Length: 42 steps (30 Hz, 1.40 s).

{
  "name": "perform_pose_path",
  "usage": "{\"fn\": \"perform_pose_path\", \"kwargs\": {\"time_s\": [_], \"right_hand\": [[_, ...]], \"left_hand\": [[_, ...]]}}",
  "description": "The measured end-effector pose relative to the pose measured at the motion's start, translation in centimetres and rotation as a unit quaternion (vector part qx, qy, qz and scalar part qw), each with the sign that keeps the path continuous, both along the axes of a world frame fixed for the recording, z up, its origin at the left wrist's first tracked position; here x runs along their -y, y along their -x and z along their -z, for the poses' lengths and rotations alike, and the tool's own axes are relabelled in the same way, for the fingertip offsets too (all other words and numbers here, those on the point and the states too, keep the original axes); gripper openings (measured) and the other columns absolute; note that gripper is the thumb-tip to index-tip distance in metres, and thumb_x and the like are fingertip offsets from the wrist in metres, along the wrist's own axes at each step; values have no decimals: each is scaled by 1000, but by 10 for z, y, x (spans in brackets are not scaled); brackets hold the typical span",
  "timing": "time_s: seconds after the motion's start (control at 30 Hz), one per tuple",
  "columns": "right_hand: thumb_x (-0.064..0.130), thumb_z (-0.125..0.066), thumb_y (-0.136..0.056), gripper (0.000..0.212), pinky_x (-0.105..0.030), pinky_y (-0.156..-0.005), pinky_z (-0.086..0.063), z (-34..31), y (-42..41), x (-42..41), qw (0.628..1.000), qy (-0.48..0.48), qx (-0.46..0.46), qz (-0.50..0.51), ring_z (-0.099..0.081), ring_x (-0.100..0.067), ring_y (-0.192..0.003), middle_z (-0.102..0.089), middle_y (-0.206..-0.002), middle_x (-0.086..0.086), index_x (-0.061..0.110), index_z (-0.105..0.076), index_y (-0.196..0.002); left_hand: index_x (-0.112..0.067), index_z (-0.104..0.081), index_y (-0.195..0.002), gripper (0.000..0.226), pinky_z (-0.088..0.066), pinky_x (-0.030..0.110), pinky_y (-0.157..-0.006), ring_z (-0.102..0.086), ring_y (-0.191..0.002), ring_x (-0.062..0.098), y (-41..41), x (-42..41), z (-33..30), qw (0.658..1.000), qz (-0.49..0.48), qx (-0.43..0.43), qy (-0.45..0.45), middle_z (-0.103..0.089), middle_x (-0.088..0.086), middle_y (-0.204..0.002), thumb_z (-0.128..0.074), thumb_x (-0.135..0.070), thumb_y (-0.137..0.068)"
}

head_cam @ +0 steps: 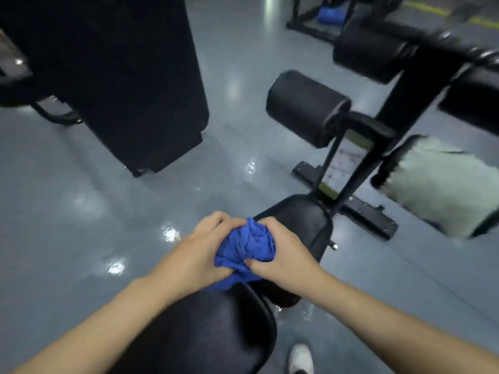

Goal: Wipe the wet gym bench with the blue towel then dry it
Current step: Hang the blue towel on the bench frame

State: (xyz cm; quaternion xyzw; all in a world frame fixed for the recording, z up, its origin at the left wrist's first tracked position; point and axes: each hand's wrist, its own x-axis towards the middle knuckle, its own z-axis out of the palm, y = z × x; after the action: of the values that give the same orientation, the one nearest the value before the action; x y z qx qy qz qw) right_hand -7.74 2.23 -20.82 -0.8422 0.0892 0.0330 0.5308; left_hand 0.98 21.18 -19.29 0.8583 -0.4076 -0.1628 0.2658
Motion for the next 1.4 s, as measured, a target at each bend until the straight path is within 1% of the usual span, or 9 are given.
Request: {"fn": "perform_pose_path", "kwargs": {"time_s": [0.17,0.33,0.47,0.6,0.8,0.93,1.03,1.2,1.4], "right_hand": [[22,-79,-72,37,-15,-69,-43,-99,23,116,994,69,28,83,-57,-1,-87,-57,-98,9,25,-55,-100],[20,-79,-71,39,-20,-71,-44,-154,10,213,981,87,93,148,-58,-3,-87,-57,-100,9,29,-53,-99],[27,-79,-69,42,-20,-74,-43,-156,-29,277,975,116,115,151,-55,0,-93,-50,-103,13,38,-49,-97],[23,-81,-72,46,-23,-79,-45,-124,-70,323,970,159,108,151,-54,-5,-93,-49,-106,9,27,-53,-108],[44,-79,-75,64,-39,-94,-49,-68,-93,347,976,205,-43,58,-56,-17,-107,-53,-121,4,21,-51,-127],[51,-77,-73,80,-38,-102,-46,-53,-86,352,980,183,-54,61,-54,-16,-120,-49,-136,7,34,-39,-142],[45,-76,-78,75,-31,-95,-47,-57,-89,353,973,220,-27,58,-54,-13,-115,-49,-134,9,34,-39,-142],[45,-72,-84,72,-31,-91,-46,-59,-93,344,969,242,-24,35,-55,-16,-115,-48,-135,7,31,-36,-145],[38,-63,-92,74,-35,-88,-46,-52,-101,332,945,324,-45,-14,-54,-23,-116,-42,-138,-1,28,-22,-153]], "left_hand": [[-39,-44,-136,70,-48,27,-92,-45,-116,3,-12,133,-93,992,110,45,36,-43,-18,-119,-74,-25,-75],[-34,-44,-138,73,-47,30,-93,-44,-116,7,-41,246,-153,980,149,111,77,-41,-14,-120,-76,-22,-74],[-32,-45,-138,70,-49,36,-92,-45,-115,12,-74,311,-152,977,134,136,92,-42,-10,-120,-76,-27,-76],[-29,-47,-138,68,-51,39,-89,-45,-113,17,-108,355,-115,980,101,144,97,-44,-6,-121,-77,-32,-77],[-28,-37,-146,92,-42,41,-104,-38,-125,20,-134,383,-50,990,109,81,-41,-41,-3,-130,-85,-45,-69],[-32,-31,-149,103,-39,39,-108,-36,-127,18,-144,385,-41,987,133,75,-52,-39,-6,-133,-85,-53,-64],[-34,-28,-151,105,-37,33,-110,-32,-131,12,-148,376,-44,985,145,79,-41,-35,-11,-138,-86,-50,-65],[-37,-35,-147,90,-39,31,-107,-35,-129,9,-154,361,-50,987,135,90,-18,-39,-15,-137,-81,-54,-71],[-29,-52,-124,65,-46,37,-92,-45,-105,15,-148,356,-43,986,97,134,-5,-47,-10,-119,-82,-48,-69]]}}
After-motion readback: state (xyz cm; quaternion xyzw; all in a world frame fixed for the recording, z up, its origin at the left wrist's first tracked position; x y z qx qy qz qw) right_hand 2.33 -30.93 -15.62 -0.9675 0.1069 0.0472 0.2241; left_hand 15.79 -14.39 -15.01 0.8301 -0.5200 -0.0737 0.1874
